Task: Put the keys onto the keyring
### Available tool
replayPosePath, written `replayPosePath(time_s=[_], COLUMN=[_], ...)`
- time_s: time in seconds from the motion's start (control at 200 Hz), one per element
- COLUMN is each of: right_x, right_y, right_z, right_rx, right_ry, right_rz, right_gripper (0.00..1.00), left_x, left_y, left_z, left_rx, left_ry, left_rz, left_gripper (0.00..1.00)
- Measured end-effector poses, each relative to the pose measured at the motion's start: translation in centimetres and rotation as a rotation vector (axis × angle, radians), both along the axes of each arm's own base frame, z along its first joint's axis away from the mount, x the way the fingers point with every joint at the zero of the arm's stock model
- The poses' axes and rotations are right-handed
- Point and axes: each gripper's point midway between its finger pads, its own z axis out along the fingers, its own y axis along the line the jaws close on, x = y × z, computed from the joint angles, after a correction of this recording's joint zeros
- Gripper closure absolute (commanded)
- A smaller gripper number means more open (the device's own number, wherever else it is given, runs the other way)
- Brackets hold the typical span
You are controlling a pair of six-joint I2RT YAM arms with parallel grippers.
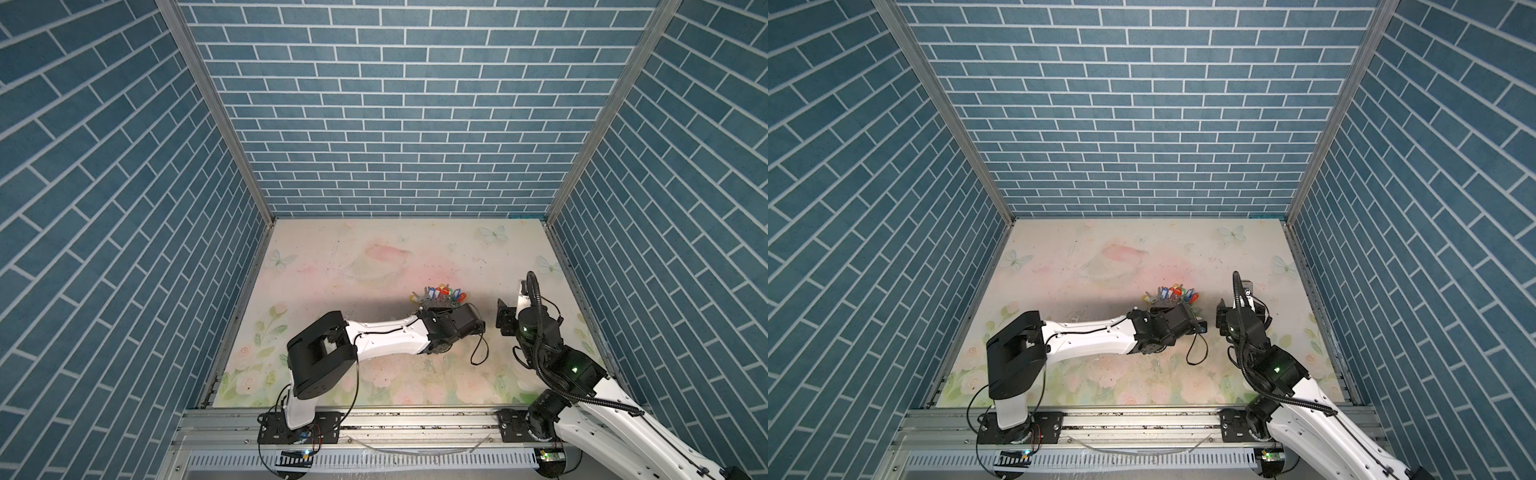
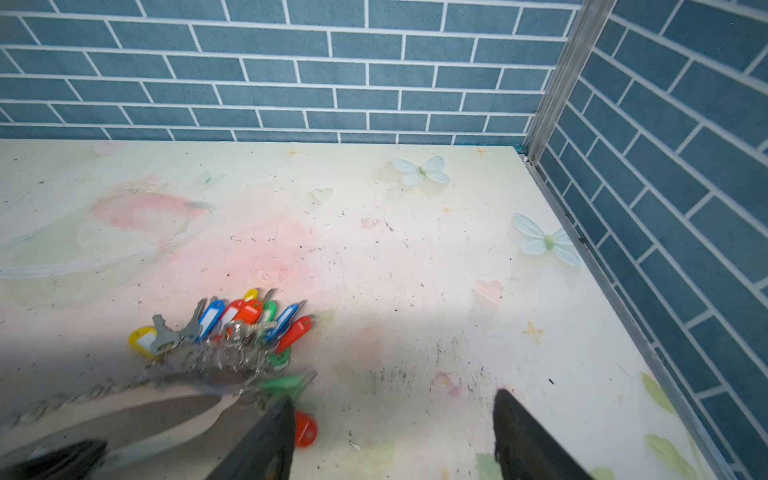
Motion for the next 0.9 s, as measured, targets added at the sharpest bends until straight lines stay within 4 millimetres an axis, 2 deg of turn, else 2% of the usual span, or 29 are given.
replayPosePath(time_s=[0.09,0.115,0.17,0.25,0.345,0.4,0.48,0.565,0.64,0.74,0.835,0.9], right_x=[-0.1,-0.1,-0.1,-0.2,0.0,0.4,1.4,2.9,4.4,6.4,8.1,9.2], right_y=[-0.8,-1.1,-1.7,-2.7,-3.8,-4.4,-4.9,-5.5,-6.0,-6.3,-6.6,-6.7], right_z=[0.2,0.2,0.2,0.0,-0.5,-0.9,-1.7,-2.4,-3.1,-3.9,-5.8,-7.3], right_rx=[-0.007,-0.011,-0.015,-0.022,-0.03,-0.038,-0.046,-0.059,-0.076,-0.122,-0.226,-0.294], right_ry=[-0.01,-0.013,-0.013,-0.009,0.009,0.029,0.056,0.074,0.089,0.068,0.091,0.118], right_rz=[-0.039,-0.051,-0.083,-0.132,-0.185,-0.21,-0.236,-0.259,-0.274,-0.266,-0.254,-0.248], right_gripper=[0.24,0.24,0.23,0.22,0.17,0.15,0.13,0.11,0.1,0.09,0.06,0.06], left_x=[-2.8,-3.6,-5.1,-6.0,-5.5,-4.2,-1.1,3.5,6.7,9.5,10.9,11.3], left_y=[0.1,0.2,0.7,2.0,3.6,4.8,7.5,12.3,17.3,24.2,29.7,31.8], left_z=[0.0,0.0,0.1,1.2,3.9,5.8,8.0,9.2,8.6,6.7,5.3,5.0], left_rx=[-0.024,-0.031,-0.058,-0.145,-0.283,-0.383,-0.509,-0.605,-0.633,-0.634,-0.625,-0.63], left_ry=[0.026,0.037,0.065,0.081,0.045,0.012,-0.052,-0.167,-0.261,-0.352,-0.429,-0.465], left_rz=[-0.029,-0.041,-0.057,-0.04,0.005,0.063,0.188,0.382,0.562,0.792,0.958,1.014], left_gripper=[0.5,0.35,0.22,0.1,0.07,0.01,0.01,0.0,0.0,0.0,0.0,0.0])
